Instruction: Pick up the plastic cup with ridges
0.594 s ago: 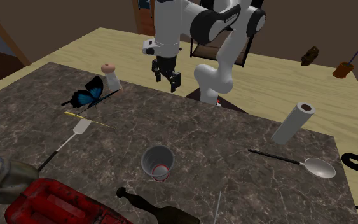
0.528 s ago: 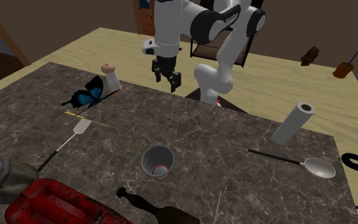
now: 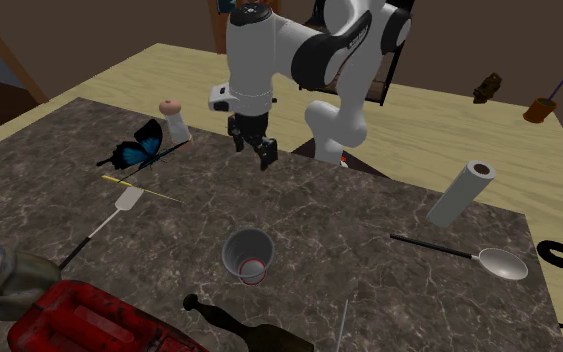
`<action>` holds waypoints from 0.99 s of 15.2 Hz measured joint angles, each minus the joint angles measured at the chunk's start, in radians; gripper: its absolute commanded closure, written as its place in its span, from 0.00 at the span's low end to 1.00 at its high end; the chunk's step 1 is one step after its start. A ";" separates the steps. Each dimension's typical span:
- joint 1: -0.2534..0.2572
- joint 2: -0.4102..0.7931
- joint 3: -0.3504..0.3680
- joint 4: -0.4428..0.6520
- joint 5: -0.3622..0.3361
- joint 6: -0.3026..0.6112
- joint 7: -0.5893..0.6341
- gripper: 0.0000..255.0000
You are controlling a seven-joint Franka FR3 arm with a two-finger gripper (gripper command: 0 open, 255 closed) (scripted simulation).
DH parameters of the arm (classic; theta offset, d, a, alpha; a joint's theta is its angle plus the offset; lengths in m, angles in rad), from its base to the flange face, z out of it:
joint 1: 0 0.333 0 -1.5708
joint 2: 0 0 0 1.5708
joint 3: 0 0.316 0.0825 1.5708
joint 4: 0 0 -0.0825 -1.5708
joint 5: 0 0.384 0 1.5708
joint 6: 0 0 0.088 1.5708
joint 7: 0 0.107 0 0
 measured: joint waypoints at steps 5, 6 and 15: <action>0.016 0.167 0.049 0.125 0.010 0.039 0.059 0.00; 0.020 0.211 0.062 0.165 0.010 0.042 0.075 0.00; 0.061 0.527 0.138 0.472 -0.023 0.042 0.188 0.00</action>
